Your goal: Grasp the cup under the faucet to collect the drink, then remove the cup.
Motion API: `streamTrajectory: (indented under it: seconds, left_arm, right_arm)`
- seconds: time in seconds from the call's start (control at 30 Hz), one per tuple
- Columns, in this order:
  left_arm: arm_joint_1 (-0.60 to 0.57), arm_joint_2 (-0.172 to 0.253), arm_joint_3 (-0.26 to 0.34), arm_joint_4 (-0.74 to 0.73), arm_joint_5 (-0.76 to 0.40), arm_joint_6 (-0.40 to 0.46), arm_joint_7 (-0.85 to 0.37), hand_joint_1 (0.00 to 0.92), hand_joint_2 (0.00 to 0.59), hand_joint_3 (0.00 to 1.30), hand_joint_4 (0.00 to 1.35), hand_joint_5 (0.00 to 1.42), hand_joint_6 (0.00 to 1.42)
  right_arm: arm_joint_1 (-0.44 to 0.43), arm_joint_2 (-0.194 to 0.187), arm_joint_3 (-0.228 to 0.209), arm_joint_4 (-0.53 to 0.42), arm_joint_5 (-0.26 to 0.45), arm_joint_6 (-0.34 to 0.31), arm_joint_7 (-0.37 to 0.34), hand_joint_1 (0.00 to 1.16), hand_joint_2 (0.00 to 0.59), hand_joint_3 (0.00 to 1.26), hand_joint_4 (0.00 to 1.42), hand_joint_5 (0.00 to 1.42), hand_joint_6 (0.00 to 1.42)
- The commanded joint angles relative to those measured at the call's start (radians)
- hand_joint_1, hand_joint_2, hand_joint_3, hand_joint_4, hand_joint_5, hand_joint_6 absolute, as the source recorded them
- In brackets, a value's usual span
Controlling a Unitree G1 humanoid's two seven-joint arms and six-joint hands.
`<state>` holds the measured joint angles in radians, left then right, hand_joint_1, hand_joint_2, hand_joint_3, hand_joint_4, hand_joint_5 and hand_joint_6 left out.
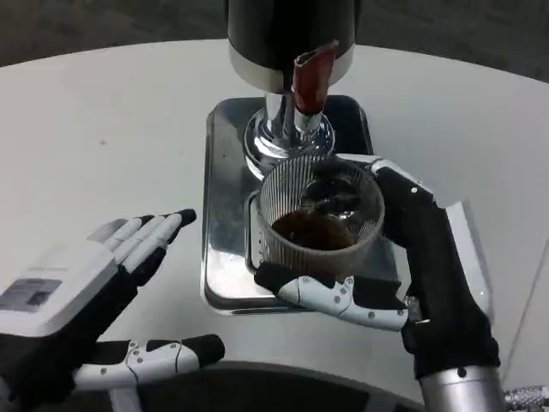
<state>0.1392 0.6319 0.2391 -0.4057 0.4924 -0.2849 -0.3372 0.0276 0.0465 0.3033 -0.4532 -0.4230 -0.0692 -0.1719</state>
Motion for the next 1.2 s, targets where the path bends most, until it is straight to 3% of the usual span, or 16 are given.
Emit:
streamTrajectory:
  seconds: [0.03, 0.23, 0.73, 0.97, 1.2]
  left_arm:
    - [0.042, 0.008, 0.001, -0.028, 0.034, -0.024, 0.023, 0.000, 0.044, 0.00, 0.00, 0.00, 0.00]
    - [0.083, 0.003, -0.001, -0.062, 0.046, -0.046, 0.024, 0.000, 0.034, 0.00, 0.00, 0.00, 0.00]
    - [0.169, -0.006, 0.004, -0.124, 0.042, -0.069, 0.019, 0.000, 0.025, 0.00, 0.00, 0.00, 0.00]
    - [0.208, -0.020, 0.001, -0.164, 0.045, -0.062, 0.016, 0.000, 0.022, 0.00, 0.00, 0.00, 0.00]
    - [0.207, -0.034, 0.024, -0.166, 0.051, -0.073, 0.046, 0.000, 0.019, 0.00, 0.00, 0.00, 0.00]
  right_arm:
    - [0.062, 0.014, 0.048, -0.101, 0.019, 0.003, 0.030, 1.16, 0.082, 0.77, 0.98, 0.99, 1.39]
    - [0.133, -0.002, 0.102, -0.195, -0.001, 0.013, 0.057, 1.16, 0.082, 0.77, 0.98, 0.99, 1.39]
    - [0.214, -0.042, 0.162, -0.313, -0.007, 0.042, 0.127, 1.16, 0.082, 0.78, 0.99, 0.99, 1.39]
    - [0.229, -0.051, 0.164, -0.323, 0.001, 0.048, 0.152, 1.16, 0.082, 0.78, 0.99, 1.00, 1.39]
    - [0.208, -0.081, 0.120, -0.348, 0.041, 0.068, 0.214, 1.16, 0.081, 0.78, 0.99, 1.00, 1.39]
